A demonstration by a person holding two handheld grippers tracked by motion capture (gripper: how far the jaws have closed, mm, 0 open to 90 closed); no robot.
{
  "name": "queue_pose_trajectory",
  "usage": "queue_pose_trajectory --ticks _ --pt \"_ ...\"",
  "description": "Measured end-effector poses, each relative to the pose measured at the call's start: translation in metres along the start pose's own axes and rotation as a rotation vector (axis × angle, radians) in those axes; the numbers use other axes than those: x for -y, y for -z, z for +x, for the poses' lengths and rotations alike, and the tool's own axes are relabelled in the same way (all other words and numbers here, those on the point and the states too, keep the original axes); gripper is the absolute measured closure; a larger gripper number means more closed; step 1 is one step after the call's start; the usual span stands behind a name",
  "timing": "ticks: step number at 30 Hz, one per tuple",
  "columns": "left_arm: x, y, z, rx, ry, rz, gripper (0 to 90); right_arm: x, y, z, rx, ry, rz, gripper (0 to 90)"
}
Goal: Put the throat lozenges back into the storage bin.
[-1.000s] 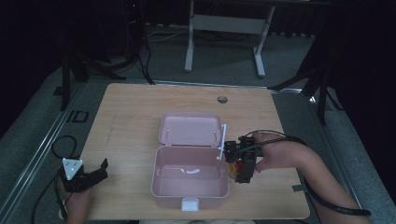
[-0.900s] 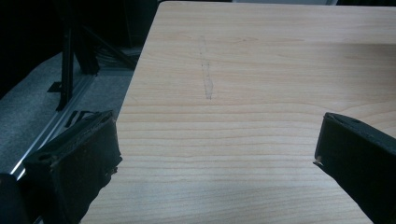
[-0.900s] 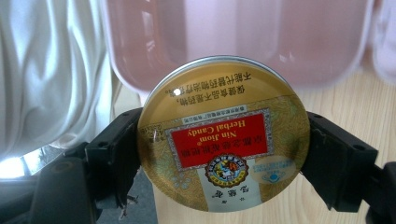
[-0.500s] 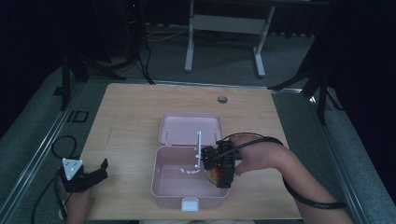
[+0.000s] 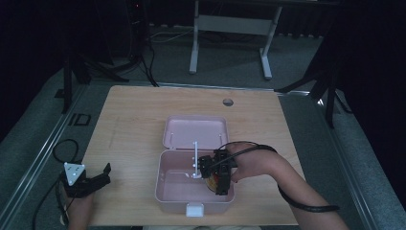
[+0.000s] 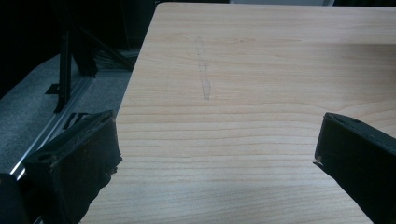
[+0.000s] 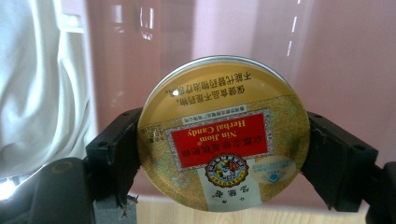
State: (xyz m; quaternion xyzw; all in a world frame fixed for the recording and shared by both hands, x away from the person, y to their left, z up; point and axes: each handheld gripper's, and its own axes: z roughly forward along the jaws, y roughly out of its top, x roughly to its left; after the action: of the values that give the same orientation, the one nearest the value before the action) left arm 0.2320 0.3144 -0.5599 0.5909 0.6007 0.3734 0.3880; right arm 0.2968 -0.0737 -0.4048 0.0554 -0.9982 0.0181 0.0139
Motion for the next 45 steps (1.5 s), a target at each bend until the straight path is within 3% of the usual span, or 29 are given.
queue_pose_trajectory --ticks 20,29,35,40,45 --pt "0.0 0.0 0.0 0.004 -0.003 -0.005 0.4 -0.007 -0.046 -0.01 -0.042 -0.003 0.04 20.0" --pt "0.0 0.0 0.0 0.005 -0.004 -0.006 0.4 -0.008 -0.059 -0.013 -0.024 -0.011 0.05 20.0" --pt "0.0 0.0 0.0 0.004 -0.003 -0.004 0.4 -0.009 -0.076 -0.014 -0.024 -0.018 0.094 19.9" --pt "0.0 0.0 0.0 0.003 -0.003 -0.001 0.4 -0.01 -0.08 -0.013 -0.031 -0.006 0.11 19.8" --pt "0.0 0.0 0.0 0.001 -0.003 0.0 0.4 -0.01 -0.079 -0.016 -0.074 -0.041 0.104 15.9"
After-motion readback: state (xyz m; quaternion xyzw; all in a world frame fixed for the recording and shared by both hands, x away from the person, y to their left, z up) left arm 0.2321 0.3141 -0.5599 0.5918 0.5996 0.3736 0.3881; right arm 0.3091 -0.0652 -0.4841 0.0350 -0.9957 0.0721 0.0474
